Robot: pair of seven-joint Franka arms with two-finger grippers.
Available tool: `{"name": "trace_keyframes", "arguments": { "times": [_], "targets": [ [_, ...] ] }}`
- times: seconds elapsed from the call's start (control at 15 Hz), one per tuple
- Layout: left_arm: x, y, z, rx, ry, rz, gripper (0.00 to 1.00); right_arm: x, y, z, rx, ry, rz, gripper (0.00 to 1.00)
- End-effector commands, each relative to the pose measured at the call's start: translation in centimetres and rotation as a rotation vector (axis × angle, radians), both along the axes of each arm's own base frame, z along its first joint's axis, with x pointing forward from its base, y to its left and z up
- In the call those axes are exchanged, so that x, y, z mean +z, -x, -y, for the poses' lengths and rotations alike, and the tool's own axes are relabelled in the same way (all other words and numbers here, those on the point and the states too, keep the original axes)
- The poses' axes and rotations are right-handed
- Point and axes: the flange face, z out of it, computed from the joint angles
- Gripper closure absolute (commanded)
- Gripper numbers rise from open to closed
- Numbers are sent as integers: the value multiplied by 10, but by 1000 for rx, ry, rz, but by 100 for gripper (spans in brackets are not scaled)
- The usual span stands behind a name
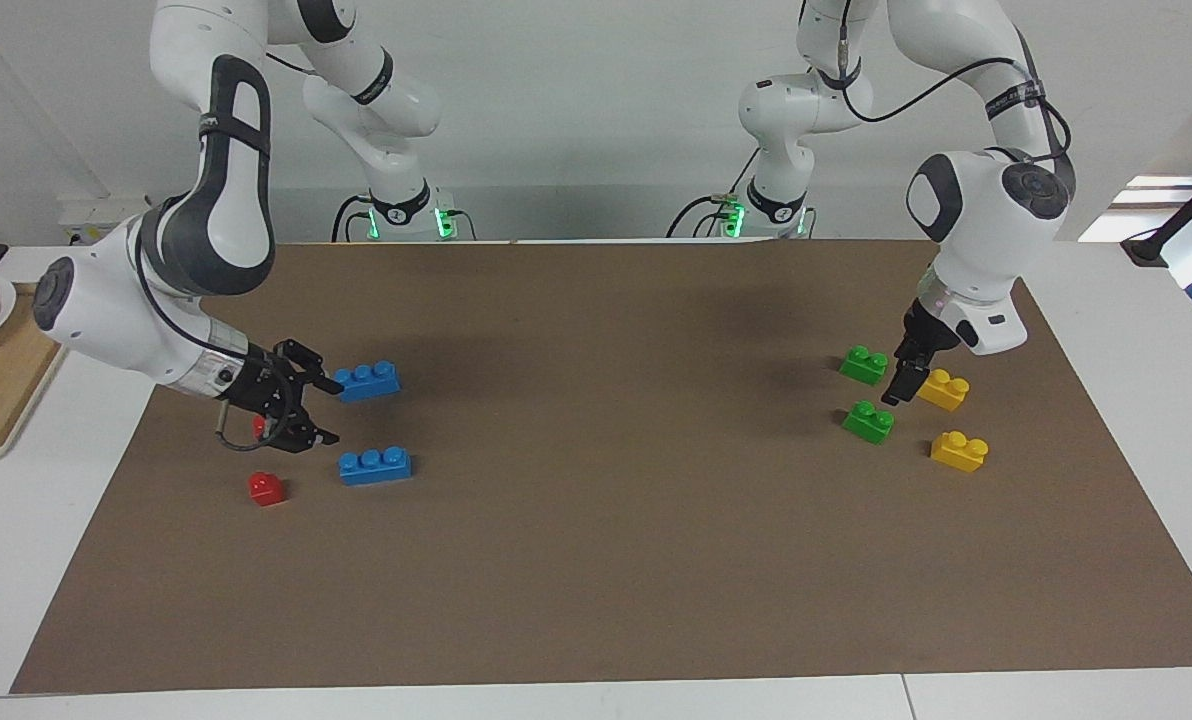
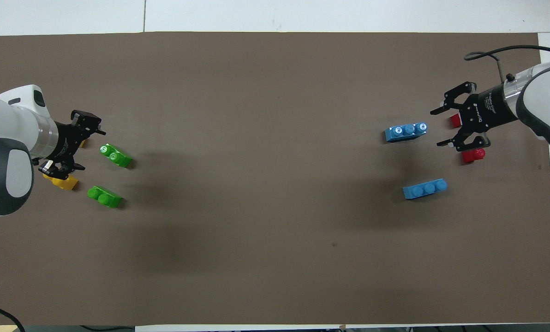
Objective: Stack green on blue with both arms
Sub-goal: 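Move the left gripper to the green brick while the right gripper reaches the blue brick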
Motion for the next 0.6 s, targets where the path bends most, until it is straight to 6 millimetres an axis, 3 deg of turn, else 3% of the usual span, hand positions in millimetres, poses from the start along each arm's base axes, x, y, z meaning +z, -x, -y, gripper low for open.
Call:
{"name": "trace_keyframes", "arguments": {
  "times": [0.0, 0.53],
  "targets": [
    [-18, -13, -7, 15, 4, 1, 0, -14, -15, 4, -10, -32, 12, 16],
    [-57, -25, -17, 33, 7, 24, 0, -48, -31, -3, 8, -23, 101, 16]
  ]
}}
